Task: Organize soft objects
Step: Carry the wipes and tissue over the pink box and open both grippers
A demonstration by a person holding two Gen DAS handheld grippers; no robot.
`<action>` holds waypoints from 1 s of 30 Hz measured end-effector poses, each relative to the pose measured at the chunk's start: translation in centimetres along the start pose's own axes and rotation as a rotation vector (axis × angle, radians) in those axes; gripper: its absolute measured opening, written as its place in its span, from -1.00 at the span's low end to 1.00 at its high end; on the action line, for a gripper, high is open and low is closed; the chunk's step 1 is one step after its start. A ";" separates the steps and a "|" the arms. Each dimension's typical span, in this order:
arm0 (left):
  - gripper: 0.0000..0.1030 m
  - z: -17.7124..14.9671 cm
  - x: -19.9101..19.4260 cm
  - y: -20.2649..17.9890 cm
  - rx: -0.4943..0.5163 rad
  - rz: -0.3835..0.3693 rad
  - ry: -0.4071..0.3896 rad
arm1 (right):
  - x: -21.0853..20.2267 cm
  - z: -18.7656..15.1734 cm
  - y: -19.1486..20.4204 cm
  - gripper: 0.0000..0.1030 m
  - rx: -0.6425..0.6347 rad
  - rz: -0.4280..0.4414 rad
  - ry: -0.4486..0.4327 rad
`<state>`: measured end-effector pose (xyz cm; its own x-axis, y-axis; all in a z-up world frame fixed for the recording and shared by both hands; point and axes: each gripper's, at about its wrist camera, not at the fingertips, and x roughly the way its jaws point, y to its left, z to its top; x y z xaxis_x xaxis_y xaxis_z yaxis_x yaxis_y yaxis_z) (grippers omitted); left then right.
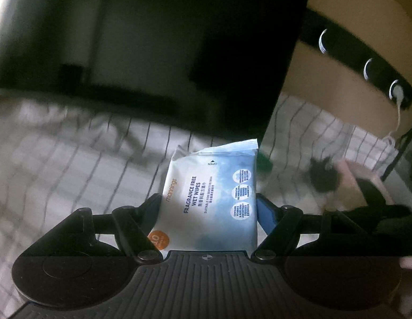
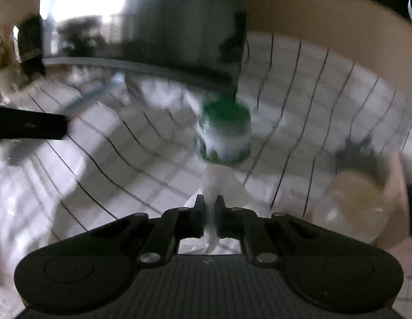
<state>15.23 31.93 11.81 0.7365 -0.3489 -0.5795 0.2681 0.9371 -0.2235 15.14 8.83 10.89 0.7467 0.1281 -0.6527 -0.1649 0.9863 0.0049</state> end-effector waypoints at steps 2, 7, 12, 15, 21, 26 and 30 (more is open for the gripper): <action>0.54 1.5 -0.4 -1.0 0.017 -0.010 -0.039 | -2.3 2.4 -1.1 -0.87 0.001 0.027 -0.042; 0.54 4.4 -0.5 -3.3 0.028 -0.001 -0.086 | -6.2 8.9 -5.3 -0.87 0.060 0.103 -0.070; 0.54 5.8 0.0 -5.7 0.023 -0.020 -0.126 | -9.8 11.6 -8.3 -0.87 0.033 0.030 -0.170; 0.54 6.1 0.9 -7.8 0.013 -0.038 -0.115 | -11.4 11.6 -10.5 -0.87 0.043 0.016 -0.206; 0.54 6.7 3.2 -15.0 0.109 -0.117 -0.071 | -14.3 9.5 -17.3 -0.87 0.121 -0.086 -0.283; 0.54 7.4 5.2 -22.3 0.207 -0.211 -0.047 | -16.7 7.3 -23.8 -0.87 0.217 -0.183 -0.325; 0.54 7.3 7.8 -27.3 0.265 -0.286 -0.005 | -17.8 5.4 -28.2 -0.87 0.282 -0.215 -0.316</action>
<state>18.20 3.64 19.10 0.6117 -0.5967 -0.5194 0.6137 0.7722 -0.1644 9.96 -20.70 26.47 0.9116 -0.0997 -0.3988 0.1633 0.9781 0.1289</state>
